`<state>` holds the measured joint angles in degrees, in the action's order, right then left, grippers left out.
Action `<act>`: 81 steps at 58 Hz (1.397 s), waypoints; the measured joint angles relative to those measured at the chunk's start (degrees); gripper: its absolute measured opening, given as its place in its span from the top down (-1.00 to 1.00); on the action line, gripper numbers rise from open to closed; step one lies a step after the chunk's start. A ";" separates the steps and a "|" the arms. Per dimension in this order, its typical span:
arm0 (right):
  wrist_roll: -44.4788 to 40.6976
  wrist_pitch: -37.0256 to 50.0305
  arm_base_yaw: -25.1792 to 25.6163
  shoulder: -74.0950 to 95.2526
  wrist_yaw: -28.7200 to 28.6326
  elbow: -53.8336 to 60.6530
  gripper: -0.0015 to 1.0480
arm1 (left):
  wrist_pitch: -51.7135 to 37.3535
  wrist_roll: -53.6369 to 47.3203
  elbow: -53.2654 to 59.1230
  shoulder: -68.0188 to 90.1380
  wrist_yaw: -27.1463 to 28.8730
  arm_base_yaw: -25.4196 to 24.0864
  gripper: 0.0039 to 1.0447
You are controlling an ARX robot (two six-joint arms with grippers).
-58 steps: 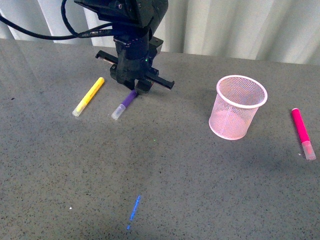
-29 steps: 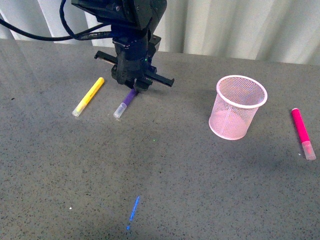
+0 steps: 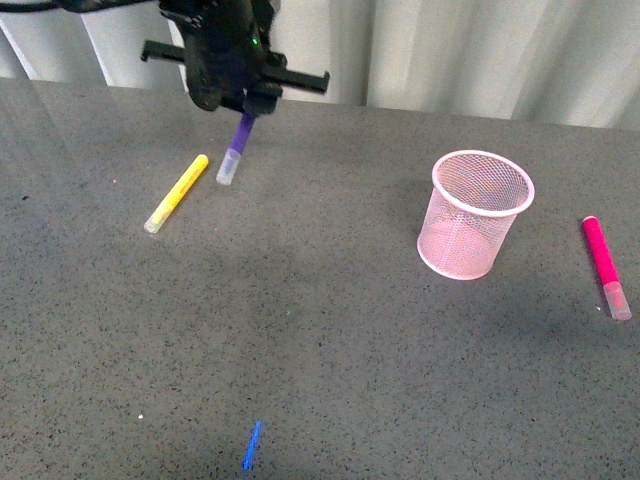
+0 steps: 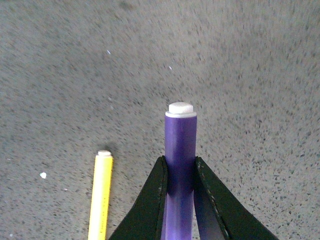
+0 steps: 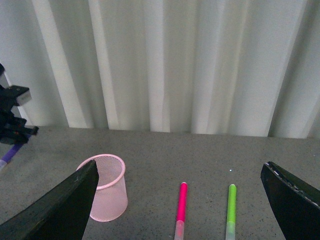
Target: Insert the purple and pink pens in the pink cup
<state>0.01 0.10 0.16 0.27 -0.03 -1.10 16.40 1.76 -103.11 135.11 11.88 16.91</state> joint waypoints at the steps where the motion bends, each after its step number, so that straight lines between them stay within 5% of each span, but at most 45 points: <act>1: 0.00 0.00 0.00 0.00 0.00 0.00 -0.87 | -0.85 0.02 0.68 -0.59 -0.15 -0.17 0.78; 19: 0.00 0.00 0.00 0.00 0.00 0.00 -0.87 | -27.61 7.82 20.83 -16.74 -7.61 -3.74 0.78; 32: 0.00 0.00 -0.02 0.00 0.00 0.00 -0.87 | -48.02 14.10 33.73 -22.10 -6.73 -1.81 0.78; 81: 0.00 0.00 0.00 0.00 0.02 0.00 -0.87 | -78.99 34.49 44.63 -16.24 3.02 13.97 0.78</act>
<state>0.01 0.10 0.16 0.27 -0.01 -1.10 -62.59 36.25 -58.48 118.87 14.90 30.87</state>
